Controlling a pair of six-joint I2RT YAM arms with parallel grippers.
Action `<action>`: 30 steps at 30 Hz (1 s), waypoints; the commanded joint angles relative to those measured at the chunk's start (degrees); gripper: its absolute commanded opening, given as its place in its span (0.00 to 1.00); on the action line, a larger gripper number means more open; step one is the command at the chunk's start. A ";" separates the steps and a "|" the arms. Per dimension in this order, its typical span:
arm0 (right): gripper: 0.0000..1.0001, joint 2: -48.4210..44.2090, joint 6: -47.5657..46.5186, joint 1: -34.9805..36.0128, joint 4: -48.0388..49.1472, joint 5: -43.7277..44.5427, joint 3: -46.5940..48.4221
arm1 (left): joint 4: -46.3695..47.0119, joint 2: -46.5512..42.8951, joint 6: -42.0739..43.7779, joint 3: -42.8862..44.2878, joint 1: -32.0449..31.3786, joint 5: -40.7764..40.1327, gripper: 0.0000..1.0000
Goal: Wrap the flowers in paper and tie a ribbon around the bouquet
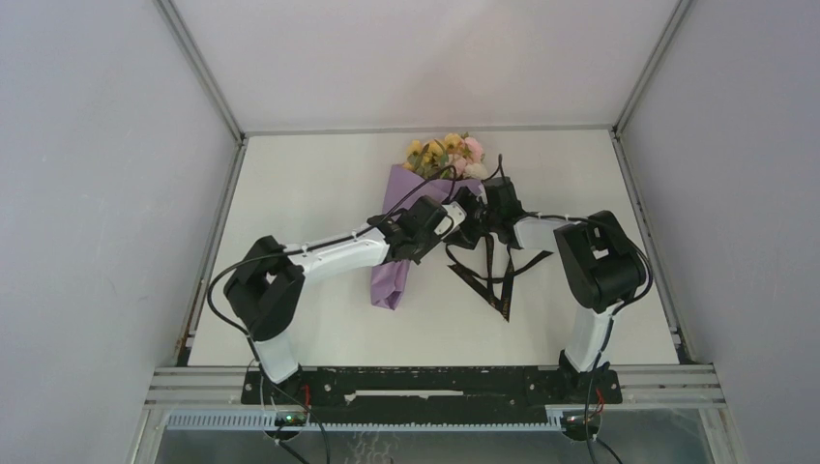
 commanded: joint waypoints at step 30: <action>0.00 12.91 -14.27 -7.49 -7.84 -16.99 19.66 | -10.97 2.11 34.92 13.93 -4.75 43.58 0.62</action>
